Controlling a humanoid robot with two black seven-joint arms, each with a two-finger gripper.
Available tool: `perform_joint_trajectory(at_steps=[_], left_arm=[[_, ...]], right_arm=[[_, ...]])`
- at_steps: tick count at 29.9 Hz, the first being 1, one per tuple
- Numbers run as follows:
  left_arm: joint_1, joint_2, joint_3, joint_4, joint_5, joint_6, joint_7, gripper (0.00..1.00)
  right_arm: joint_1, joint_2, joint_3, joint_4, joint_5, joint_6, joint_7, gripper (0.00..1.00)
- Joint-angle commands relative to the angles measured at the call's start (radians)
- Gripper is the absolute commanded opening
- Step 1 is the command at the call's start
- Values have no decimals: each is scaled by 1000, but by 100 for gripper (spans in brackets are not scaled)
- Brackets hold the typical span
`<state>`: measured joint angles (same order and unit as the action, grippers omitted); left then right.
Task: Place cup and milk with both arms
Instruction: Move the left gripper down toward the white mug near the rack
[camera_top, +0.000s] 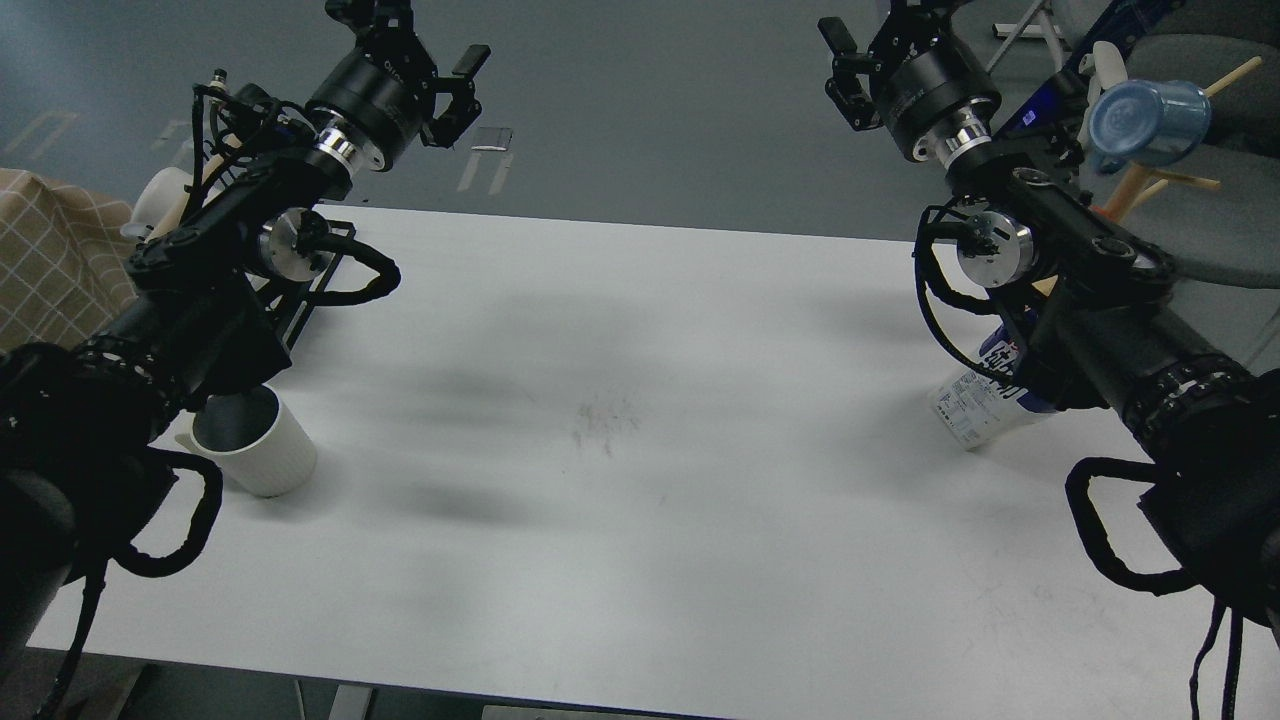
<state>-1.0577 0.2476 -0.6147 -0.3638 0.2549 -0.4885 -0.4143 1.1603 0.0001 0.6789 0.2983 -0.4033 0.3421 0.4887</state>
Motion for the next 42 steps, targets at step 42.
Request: perform_joint_trajectory(at_steps=[42], left_arm=[[-13,2,4,-10,1,0,-18,100]], right_arm=[[3,0,2,-24,1,2,0,100]])
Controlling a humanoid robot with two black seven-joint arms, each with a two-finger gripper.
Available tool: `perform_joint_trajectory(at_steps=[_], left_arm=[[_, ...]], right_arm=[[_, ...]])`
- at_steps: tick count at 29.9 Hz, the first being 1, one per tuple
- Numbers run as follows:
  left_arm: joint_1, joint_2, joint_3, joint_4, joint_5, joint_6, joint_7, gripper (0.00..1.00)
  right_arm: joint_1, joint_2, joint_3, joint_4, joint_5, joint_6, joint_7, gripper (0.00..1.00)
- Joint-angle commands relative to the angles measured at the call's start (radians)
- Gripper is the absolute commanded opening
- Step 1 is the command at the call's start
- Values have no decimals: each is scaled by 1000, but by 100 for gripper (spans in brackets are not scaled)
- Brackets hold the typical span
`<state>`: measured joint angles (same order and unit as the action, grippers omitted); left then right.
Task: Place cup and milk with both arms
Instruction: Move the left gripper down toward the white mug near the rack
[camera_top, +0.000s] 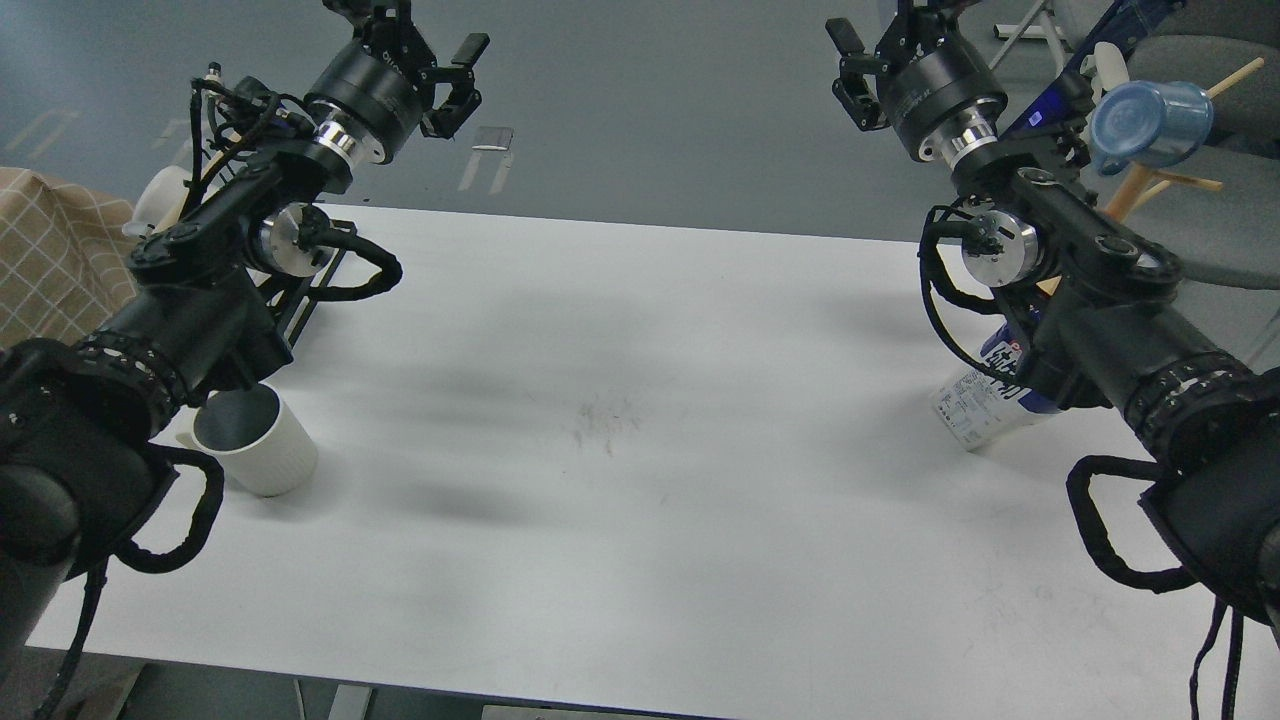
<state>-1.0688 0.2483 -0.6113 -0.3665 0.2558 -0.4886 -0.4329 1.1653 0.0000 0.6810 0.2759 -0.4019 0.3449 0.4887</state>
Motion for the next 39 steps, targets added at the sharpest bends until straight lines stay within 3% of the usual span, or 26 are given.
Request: perform_joint_trajectory(at_steps=[1,39], left_arm=[[-2,2,1,-9,0,0,0,100],[-2,9,2,-63,2,0,17,100]], right_arm=[[-4,0,0,0,0,-1,0,100],[-7,0,2,-3,0,-1,0,100]])
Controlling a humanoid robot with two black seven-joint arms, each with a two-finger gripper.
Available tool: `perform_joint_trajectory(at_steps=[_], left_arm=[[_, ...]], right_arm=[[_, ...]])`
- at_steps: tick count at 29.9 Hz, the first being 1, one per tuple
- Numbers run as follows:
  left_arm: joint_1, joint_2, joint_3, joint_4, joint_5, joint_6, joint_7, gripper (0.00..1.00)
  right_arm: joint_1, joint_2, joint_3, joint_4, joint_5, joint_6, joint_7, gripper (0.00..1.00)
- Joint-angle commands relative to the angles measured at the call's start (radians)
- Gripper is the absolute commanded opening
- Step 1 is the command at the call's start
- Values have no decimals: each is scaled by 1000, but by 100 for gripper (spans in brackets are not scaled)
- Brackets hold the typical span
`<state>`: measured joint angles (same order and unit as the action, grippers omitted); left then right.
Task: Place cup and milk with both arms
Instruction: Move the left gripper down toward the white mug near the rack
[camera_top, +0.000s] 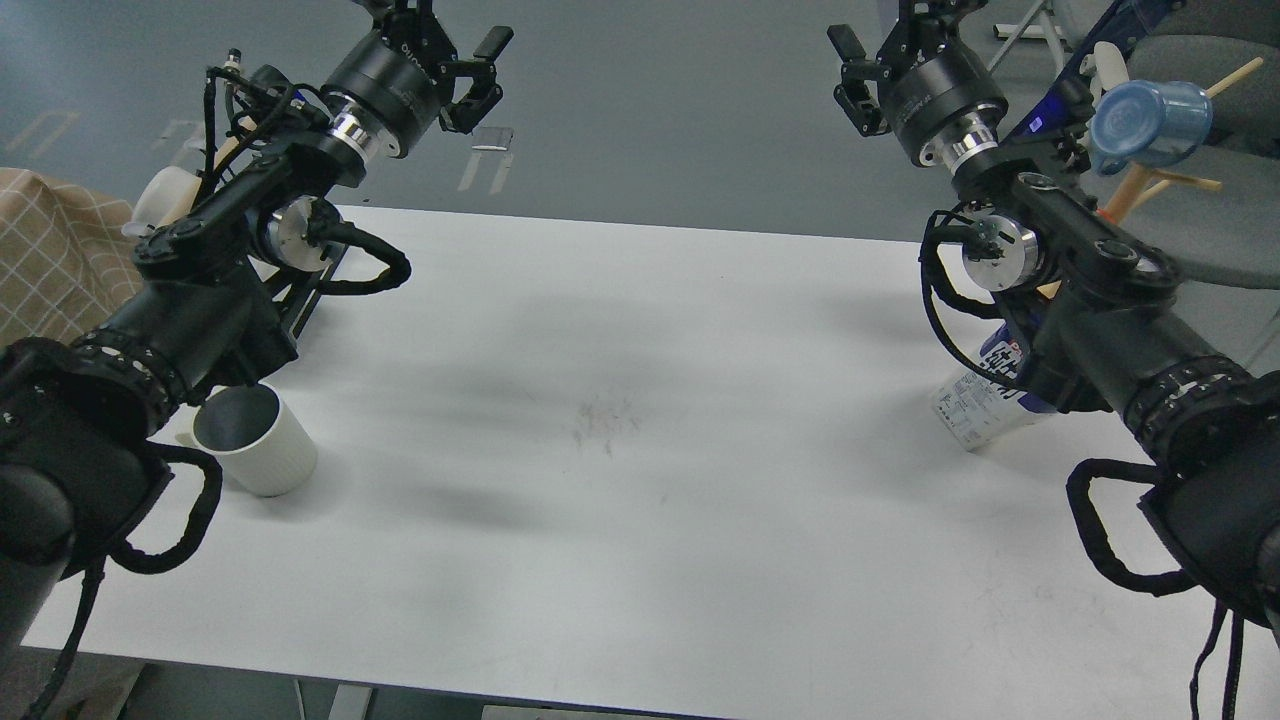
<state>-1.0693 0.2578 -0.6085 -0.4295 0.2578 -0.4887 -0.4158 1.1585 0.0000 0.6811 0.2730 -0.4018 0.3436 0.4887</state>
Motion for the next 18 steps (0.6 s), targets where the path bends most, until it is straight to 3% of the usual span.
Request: perform_joint_trajectory(at_steps=[1,18], left_arm=[[-1,-2,-1,0,0,0,0,100],[-1,0,1,-21,0,0,2,100]], right_arm=[[0,0,0,0,0,0,0,100],[1,0,2,0,0,0,0,100]])
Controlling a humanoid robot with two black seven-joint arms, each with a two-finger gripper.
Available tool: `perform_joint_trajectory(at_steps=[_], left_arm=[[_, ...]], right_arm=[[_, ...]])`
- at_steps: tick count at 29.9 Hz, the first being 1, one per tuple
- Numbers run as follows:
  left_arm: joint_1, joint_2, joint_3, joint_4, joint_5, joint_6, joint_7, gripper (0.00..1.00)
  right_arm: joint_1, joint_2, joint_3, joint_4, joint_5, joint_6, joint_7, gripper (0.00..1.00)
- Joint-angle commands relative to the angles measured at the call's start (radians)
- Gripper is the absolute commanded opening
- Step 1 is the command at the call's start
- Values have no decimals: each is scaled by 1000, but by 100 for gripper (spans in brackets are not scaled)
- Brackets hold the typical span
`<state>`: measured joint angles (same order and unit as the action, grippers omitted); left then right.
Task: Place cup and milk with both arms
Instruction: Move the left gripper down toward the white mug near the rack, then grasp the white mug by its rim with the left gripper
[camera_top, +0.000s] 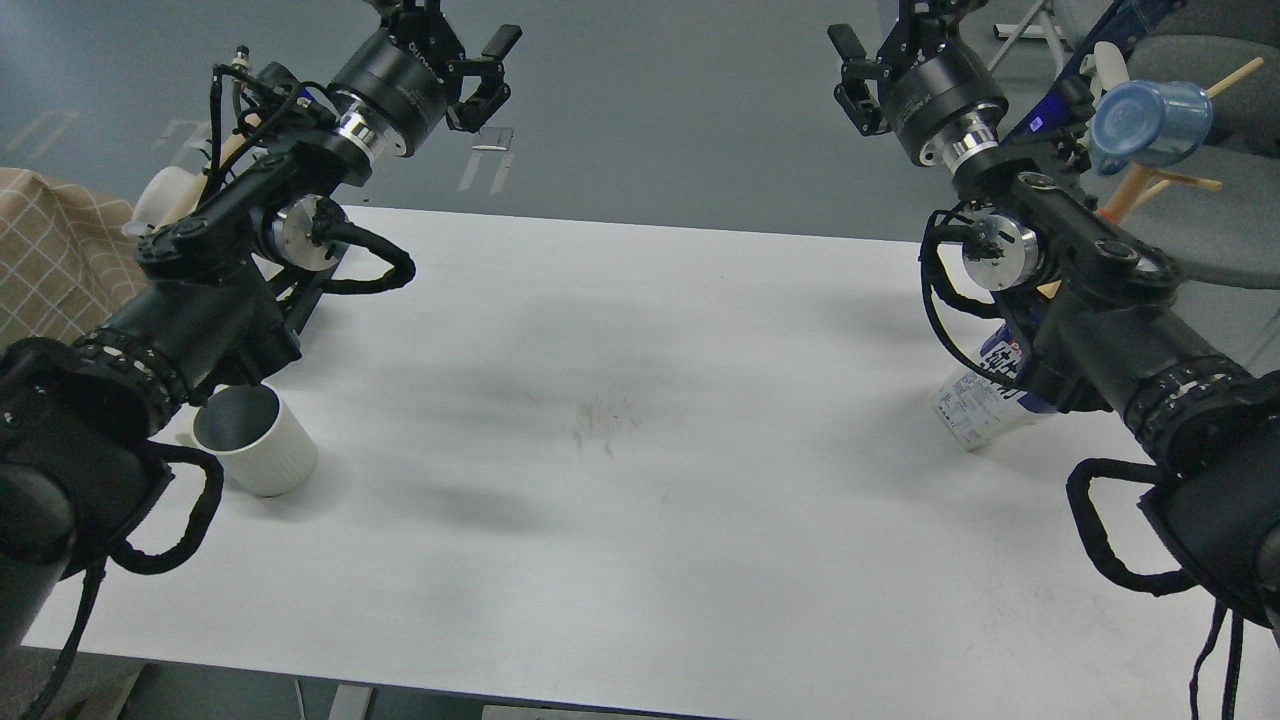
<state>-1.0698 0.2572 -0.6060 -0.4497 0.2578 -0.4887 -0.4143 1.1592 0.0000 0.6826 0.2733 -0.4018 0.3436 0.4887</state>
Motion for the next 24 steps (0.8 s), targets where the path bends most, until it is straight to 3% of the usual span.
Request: perform_joint_trajectory(at_steps=[1,13,18,23,24], left_arm=[[1,0,-1,-3,0,0,0,100],[-1,28,6,-44,12,0,0,100],[-5,129,25,-159,67,0,15,100],[5,380,41,-445,341,0,25,100],[5,381,41,-446,342,0,25,100]], right_arm=[[1,0,0,0,0,0,0,100],[1,0,-2,0,0,0,0,100],[1,0,-2,0,0,0,0,100],[2,0,-2,6,0,6,0,100],[2,0,-2,6,0,6,0,100]])
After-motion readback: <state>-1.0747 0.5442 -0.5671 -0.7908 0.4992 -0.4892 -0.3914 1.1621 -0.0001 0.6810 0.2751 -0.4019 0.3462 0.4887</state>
